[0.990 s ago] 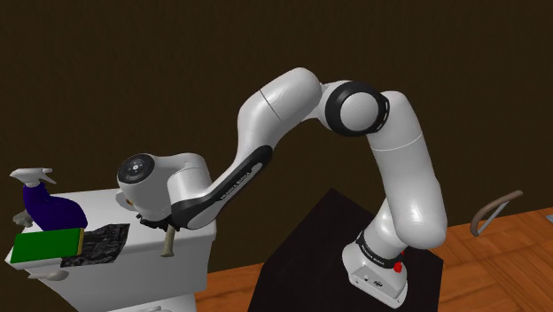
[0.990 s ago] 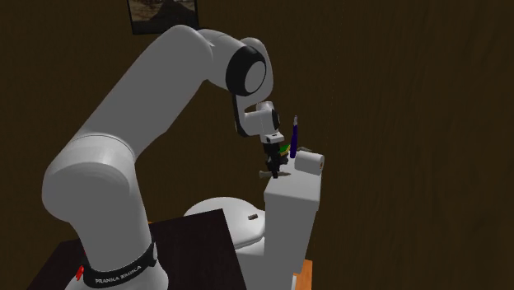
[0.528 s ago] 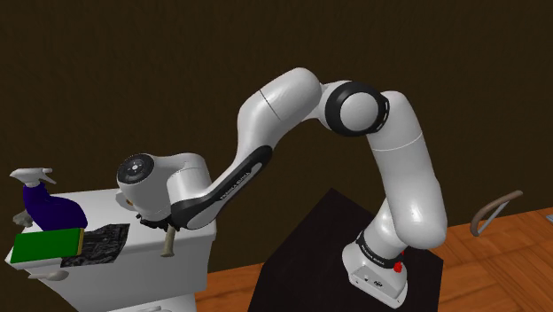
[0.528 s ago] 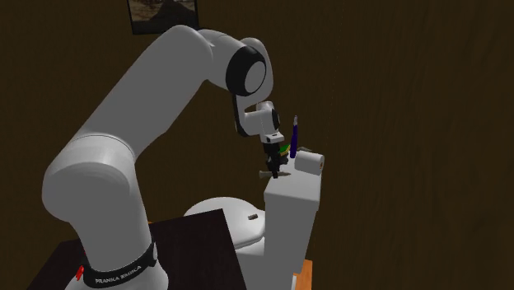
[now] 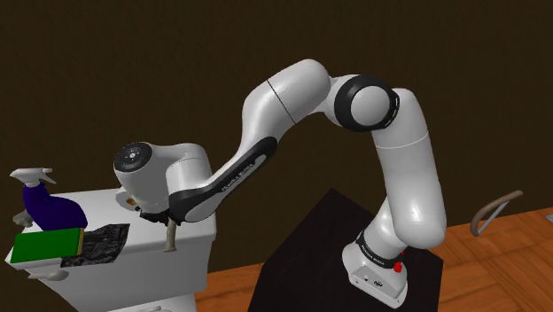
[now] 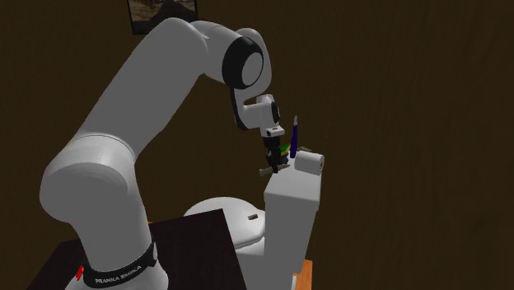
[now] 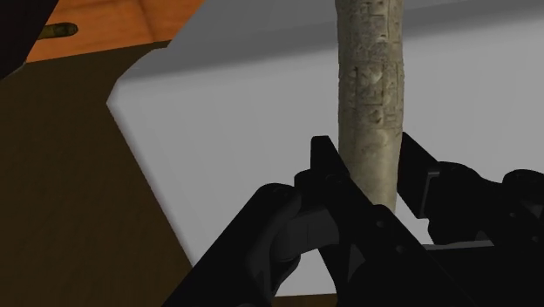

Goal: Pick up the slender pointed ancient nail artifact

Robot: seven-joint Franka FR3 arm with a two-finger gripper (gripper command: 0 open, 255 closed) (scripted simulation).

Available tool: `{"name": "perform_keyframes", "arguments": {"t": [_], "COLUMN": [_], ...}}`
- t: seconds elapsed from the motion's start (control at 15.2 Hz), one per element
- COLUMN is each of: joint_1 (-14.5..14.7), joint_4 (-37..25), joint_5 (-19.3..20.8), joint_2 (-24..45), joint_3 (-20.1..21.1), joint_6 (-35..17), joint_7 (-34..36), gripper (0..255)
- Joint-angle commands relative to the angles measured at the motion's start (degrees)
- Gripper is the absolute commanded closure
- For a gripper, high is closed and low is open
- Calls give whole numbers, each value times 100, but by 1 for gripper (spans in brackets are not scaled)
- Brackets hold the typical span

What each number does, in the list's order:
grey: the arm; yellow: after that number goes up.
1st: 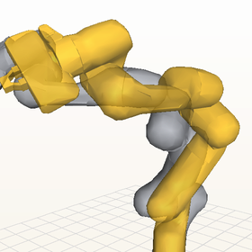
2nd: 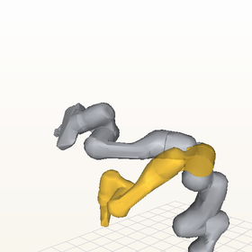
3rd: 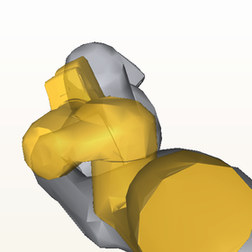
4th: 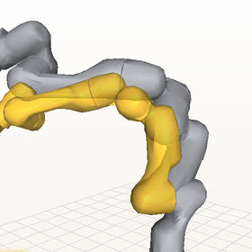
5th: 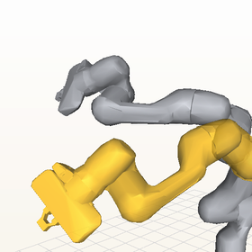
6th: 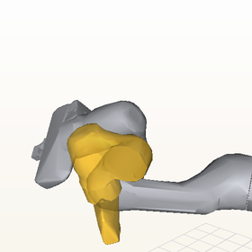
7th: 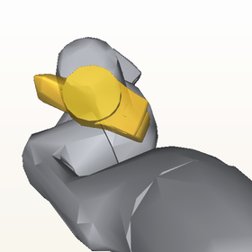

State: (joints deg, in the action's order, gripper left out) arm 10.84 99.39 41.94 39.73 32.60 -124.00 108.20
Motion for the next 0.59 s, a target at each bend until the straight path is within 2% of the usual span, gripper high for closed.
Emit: {"name": "perform_keyframes", "arguments": {"t": [0.0, 0.53], "joint_1": [-43, -145], "joint_4": [32, 20], "joint_5": [-82, -303], "joint_2": [-131, -431], "joint_3": [64, 220], "joint_6": [86, 346], "joint_7": [-54, -228], "gripper": [255, 255]}}
